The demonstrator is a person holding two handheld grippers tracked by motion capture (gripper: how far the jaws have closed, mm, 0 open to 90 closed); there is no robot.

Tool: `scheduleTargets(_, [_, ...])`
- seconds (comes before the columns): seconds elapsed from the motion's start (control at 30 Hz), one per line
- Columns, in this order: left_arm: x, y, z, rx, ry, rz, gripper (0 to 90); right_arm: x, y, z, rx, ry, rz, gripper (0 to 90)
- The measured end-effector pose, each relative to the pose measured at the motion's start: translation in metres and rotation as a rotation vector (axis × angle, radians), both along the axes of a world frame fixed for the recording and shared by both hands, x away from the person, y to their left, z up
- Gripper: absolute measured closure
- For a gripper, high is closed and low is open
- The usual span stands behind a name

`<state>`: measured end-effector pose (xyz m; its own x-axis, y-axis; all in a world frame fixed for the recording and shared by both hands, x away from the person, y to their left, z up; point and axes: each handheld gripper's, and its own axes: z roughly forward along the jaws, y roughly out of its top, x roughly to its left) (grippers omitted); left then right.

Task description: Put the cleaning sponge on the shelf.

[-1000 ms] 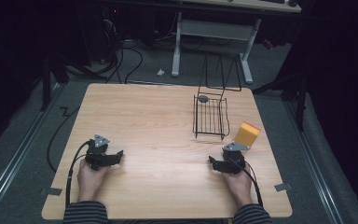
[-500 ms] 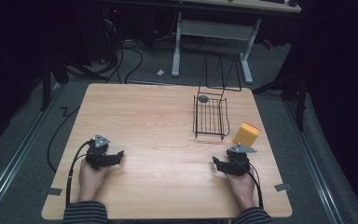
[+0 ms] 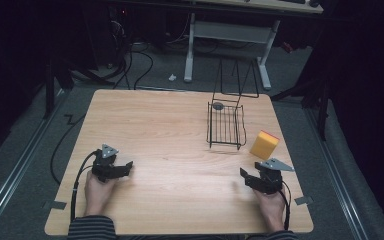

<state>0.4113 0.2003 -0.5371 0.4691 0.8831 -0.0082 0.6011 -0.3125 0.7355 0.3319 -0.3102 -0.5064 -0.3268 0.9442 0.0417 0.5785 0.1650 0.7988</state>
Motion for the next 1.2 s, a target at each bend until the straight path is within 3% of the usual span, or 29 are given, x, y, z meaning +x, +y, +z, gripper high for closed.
scheduleTargets(0.3, [-0.001,0.0,0.0,-0.003,0.001,0.002,21.8,-0.018,-0.03,0.005,0.008,-0.02,-0.052,33.7])
scheduleTargets(0.53, [-0.001,0.0,0.0,-0.003,0.002,0.002,21.8,-0.019,-0.047,0.009,0.0,-0.036,-0.101,32.7])
scheduleTargets(0.83, [-0.002,0.0,0.0,-0.004,0.001,0.005,21.8,0.001,-0.069,0.015,-0.01,-0.038,-0.151,28.1])
scheduleTargets(1.2, [-0.002,0.0,0.0,-0.004,0.002,0.005,21.8,0.026,-0.071,0.024,-0.03,-0.057,-0.152,25.0])
